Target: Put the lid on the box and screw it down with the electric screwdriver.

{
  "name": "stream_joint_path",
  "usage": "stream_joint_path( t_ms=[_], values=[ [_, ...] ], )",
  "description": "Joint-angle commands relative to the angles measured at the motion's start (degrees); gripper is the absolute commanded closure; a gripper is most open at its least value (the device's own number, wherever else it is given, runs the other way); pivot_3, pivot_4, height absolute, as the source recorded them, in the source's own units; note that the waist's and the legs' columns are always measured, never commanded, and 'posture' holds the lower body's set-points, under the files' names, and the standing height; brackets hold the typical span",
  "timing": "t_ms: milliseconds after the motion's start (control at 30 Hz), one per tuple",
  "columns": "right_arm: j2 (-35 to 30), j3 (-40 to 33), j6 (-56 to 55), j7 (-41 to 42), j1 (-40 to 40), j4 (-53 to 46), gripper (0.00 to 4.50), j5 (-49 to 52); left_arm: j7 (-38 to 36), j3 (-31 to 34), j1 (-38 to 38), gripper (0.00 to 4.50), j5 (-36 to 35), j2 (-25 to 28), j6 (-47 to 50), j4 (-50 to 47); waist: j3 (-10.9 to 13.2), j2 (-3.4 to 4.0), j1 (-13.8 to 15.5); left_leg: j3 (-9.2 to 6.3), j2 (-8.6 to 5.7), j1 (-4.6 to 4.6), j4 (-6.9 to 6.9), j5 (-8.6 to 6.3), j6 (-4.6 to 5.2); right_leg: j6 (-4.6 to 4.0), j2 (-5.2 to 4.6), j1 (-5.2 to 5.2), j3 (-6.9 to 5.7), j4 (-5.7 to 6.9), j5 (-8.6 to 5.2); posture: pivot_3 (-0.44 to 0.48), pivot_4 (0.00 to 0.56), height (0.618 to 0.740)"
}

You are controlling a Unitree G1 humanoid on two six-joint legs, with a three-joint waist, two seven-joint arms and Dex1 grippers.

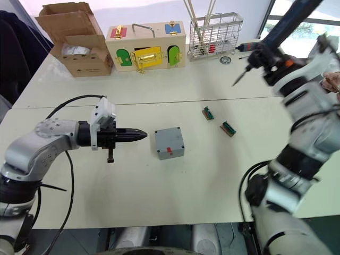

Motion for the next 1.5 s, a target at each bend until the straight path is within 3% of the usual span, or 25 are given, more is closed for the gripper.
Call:
stream_joint_path(
  t_ms=[33, 167, 367, 533, 633, 1500],
  values=[
    [5.9, 4.8, -6.2, -2.0, 3.1, -12.3, 2.72, 5.2, -1.5, -2.2, -2.9, 4.50, 2.1, -1.5, -2.2, 1.8, 0.0, 0.01, -0.1, -0.01, 0.00, 0.02, -0.01, 0.00, -0.01, 0.00, 0.01, -0.01, 0.00, 0.03, 0.00, 0.000, 0.150, 0.730],
    [10.8, 10.9, -9.4, -3.9, 9.6, -15.7, 2.72, 6.2, -2.7, -6.7, -5.0, 4.50, 6.5, -3.2, -5.2, 4.3, 0.0, -0.03, 0.1, -0.09, -0.05, 0.01, -0.03, 0.00, 0.00, 0.00, 0.01, 0.06, -0.02, 0.08, 0.00, 0.000, 0.150, 0.730],
    [10.2, 18.7, -13.0, -4.2, 16.3, -17.7, 2.72, 5.0, -3.0, -10.6, -6.8, 4.50, 12.1, -6.7, -9.1, 8.2, 0.0, -0.02, -0.4, -0.03, -0.07, 0.03, -0.03, 0.01, -0.01, -0.01, 0.07, 0.02, -0.02, 0.06, 0.00, 0.000, 0.150, 0.730],
    [8.2, 23.2, -15.2, -3.9, 19.0, -17.3, 2.72, 3.2, -2.1, -10.2, -7.2, 4.50, 12.6, -10.3, -9.1, 11.1, 0.0, -0.02, -0.5, -0.03, -0.06, 0.07, -0.07, 0.01, -0.01, -0.01, 0.11, -0.03, -0.03, 0.07, -0.01, 0.000, 0.150, 0.730],
    [6.9, 25.9, -16.2, -3.5, 19.9, -16.5, 2.72, 2.0, -2.7, -11.8, -6.3, 4.50, 15.0, -10.1, -10.3, 12.7, 0.0, -0.03, -0.5, -0.02, -0.07, 0.06, -0.07, 0.01, -0.01, -0.01, 0.10, -0.01, -0.02, 0.07, -0.01, 0.000, 0.150, 0.730],
    [5.7, 31.7, -24.4, -2.5, 24.5, -9.8, 2.72, -1.9, -3.2, -11.5, -3.9, 4.50, 16.9, -10.1, -10.9, 11.7, -0.1, -0.05, -0.3, -0.04, -0.06, 0.12, -0.03, 0.01, -0.01, -0.01, 0.10, 0.05, -0.03, 0.06, -0.01, 0.000, 0.150, 0.730]
  ],
)
